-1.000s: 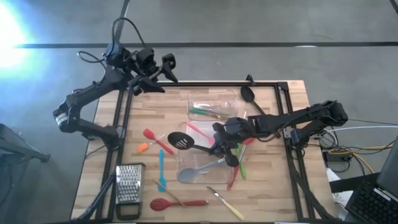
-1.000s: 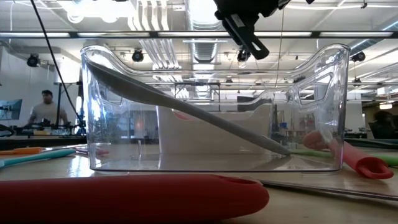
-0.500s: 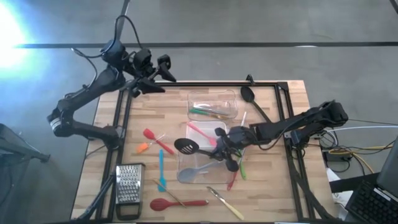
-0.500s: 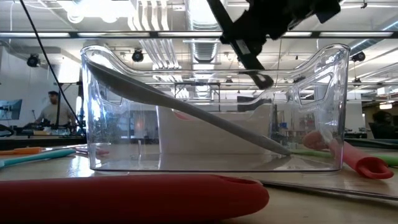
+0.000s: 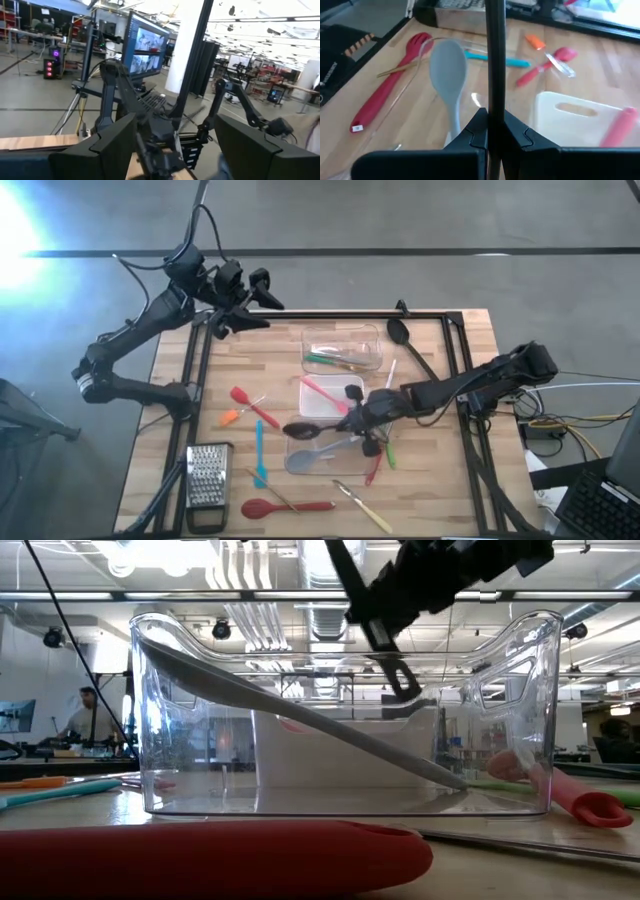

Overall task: Pick & Place Kitchen Items
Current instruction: Put the black slotted spoon into the bottom transparent bin

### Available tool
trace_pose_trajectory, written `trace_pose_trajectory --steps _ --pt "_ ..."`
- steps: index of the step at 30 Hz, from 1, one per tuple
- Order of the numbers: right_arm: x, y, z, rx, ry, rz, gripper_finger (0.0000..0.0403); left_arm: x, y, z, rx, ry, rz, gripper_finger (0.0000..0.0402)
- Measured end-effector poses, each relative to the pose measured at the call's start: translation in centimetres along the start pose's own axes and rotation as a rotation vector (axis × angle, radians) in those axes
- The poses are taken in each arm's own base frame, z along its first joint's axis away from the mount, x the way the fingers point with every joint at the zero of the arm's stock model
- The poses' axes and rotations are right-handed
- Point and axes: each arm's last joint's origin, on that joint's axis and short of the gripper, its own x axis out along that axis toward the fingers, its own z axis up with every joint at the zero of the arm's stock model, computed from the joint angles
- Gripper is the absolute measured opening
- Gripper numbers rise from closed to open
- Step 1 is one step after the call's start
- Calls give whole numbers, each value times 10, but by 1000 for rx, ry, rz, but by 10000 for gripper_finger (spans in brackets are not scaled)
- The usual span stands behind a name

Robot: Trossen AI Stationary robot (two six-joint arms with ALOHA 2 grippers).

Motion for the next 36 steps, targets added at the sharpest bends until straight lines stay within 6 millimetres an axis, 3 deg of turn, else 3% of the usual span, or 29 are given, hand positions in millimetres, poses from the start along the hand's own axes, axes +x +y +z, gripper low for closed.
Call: trace_pose_trajectory --steps 5,11,15,36 --pt "36 9 -2 14 183 33 13 0 1 0 -2 -6 19 272" --pt "50 12 19 -20 279 46 13 0 1 0 -37 -3 19 272" --pt "59 14 11 -47 349 57 13 0 0 -1 -48 1 8 272" --pt "58 15 -15 -66 494 90 12 0 -2 -1 -57 13 -21 272"
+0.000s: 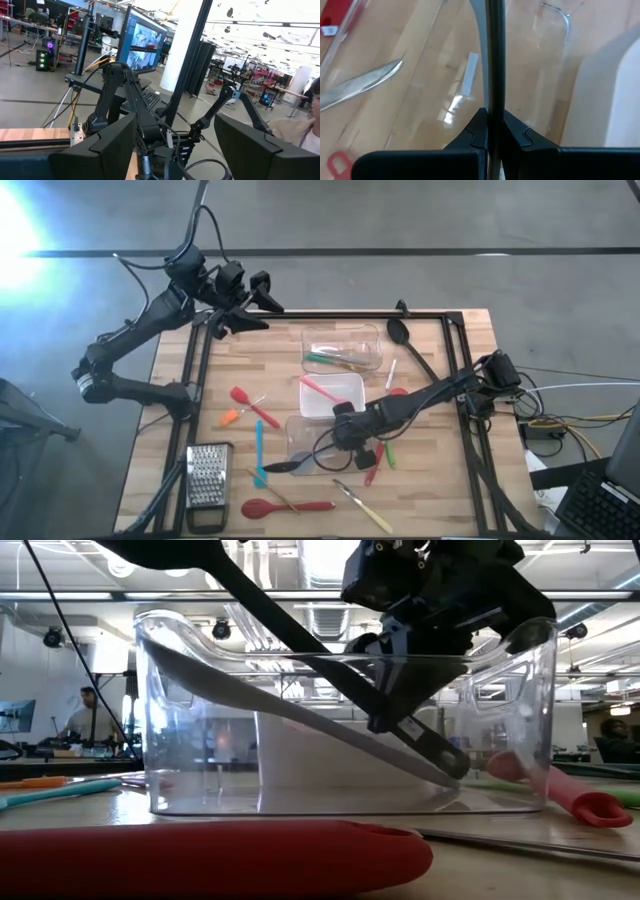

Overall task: Pick & Place Kitchen Items
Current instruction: Put the black slotted spoon into the bottom transparent bin

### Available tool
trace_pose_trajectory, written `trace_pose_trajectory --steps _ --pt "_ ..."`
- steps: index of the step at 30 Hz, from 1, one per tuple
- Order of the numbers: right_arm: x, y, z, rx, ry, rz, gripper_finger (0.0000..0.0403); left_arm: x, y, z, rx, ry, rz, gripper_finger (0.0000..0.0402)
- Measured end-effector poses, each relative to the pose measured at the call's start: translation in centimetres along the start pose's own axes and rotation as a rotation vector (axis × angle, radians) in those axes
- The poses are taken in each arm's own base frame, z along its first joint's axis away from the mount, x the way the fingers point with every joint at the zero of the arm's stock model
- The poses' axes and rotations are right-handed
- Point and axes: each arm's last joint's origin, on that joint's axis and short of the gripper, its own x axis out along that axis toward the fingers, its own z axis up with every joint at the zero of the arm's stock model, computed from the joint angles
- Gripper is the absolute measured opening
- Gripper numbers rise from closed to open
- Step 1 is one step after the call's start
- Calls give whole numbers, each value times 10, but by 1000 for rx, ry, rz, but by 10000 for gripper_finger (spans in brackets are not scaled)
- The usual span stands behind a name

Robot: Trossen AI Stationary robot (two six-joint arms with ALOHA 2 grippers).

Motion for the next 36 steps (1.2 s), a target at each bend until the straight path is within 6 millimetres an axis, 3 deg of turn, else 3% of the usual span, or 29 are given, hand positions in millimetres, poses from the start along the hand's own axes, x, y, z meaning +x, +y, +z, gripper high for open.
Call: trace_pose_trajectory --steps 23,36 --pt "4 0 -5 49 21 23 24 0 0 0 -15 -1 1 272" --pt "3 0 -6 59 22 15 92 0 0 0 -15 -1 1 272"
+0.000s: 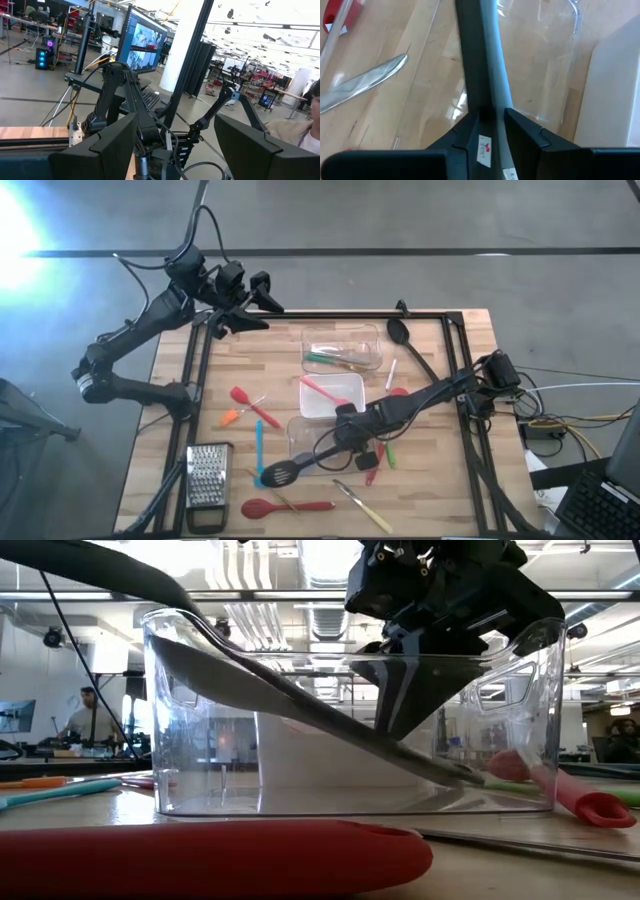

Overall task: Pick & Place Kitchen Items
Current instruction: Put the black slotted spoon into the bottom transparent bin, then put the orange spatula into the white bin

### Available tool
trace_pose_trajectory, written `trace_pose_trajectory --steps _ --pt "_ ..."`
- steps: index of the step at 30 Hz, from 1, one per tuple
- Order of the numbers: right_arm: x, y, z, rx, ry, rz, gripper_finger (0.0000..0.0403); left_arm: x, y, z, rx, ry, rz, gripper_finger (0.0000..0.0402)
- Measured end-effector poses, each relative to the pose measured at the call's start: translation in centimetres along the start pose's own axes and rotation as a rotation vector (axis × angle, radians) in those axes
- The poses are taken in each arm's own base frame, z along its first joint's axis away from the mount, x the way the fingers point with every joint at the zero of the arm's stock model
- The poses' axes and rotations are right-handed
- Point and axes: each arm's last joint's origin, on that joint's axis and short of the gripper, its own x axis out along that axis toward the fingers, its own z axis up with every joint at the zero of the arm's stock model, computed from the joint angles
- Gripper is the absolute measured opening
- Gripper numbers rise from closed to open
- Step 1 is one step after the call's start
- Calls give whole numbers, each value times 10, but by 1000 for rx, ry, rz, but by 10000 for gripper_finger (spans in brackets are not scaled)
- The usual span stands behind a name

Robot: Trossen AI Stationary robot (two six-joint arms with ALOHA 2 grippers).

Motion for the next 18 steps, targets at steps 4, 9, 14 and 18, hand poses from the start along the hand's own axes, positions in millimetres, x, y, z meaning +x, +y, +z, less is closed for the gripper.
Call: trace_pose_trajectory --steps 4,9,14,18 --pt "-6 0 4 -1 -17 -5 104 0 0 0 -8 0 0 272" --pt "-24 0 18 -13 -85 -9 108 0 -1 0 -58 15 -32 272" --pt "-50 1 28 -28 -136 -13 100 0 0 -4 -93 32 -26 272" --pt "-74 2 31 2 -154 -11 91 -1 1 -16 -165 96 1 272"
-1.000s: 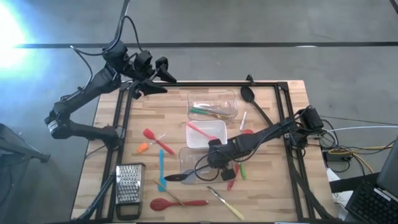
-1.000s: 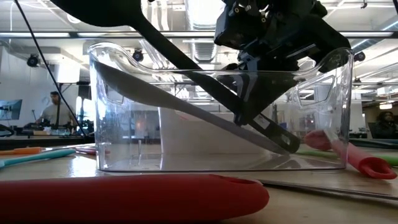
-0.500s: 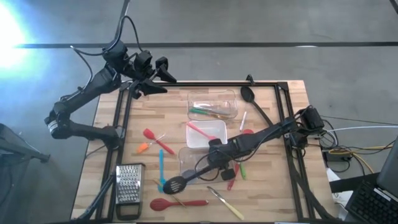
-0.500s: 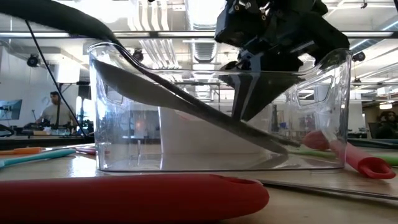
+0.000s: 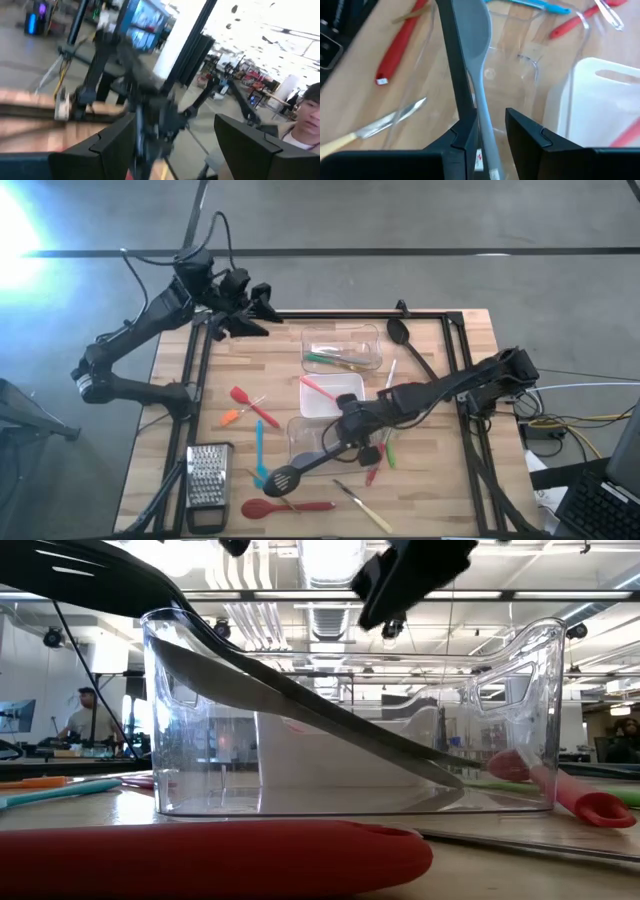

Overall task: Pick & Place Kitchen Items
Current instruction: Put the orange spatula into the white bin

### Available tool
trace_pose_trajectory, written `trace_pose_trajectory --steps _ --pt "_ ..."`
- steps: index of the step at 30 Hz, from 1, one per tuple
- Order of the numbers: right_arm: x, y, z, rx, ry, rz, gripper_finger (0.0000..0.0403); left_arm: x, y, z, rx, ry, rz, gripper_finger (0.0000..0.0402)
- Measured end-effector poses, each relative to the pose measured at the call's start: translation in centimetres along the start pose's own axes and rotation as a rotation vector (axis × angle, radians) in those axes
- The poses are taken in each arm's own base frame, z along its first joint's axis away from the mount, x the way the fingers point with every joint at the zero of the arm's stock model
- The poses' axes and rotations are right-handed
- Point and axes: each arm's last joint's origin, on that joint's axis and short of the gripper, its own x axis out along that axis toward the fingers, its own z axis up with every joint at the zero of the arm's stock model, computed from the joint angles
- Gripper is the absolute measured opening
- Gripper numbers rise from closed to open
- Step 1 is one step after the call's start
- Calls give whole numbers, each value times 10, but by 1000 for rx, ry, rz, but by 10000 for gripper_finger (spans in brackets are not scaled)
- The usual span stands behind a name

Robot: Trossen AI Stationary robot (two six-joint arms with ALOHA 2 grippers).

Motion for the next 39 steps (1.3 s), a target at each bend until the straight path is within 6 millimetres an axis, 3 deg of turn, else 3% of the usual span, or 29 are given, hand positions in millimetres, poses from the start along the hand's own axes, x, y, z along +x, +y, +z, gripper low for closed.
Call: trace_pose_trajectory --steps 5,13,19,25,32,39 --pt "-31 2 0 74 -9 1 79 -2 -5 -29 -88 135 193 272" --pt "-68 4 -16 179 28 -4 65 5 -33 -77 -160 530 662 272" --pt "-86 3 -22 181 -15 -72 59 28 -39 -118 -298 730 744 272" --pt "-97 2 -29 174 -50 -133 61 31 -35 -161 -482 929 904 272" --pt "-102 1 -32 167 -67 -182 61 29 -21 -195 -549 1031 1051 272" --pt "-100 1 -32 145 -61 -183 53 35 -5 -224 -588 1125 1091 272"
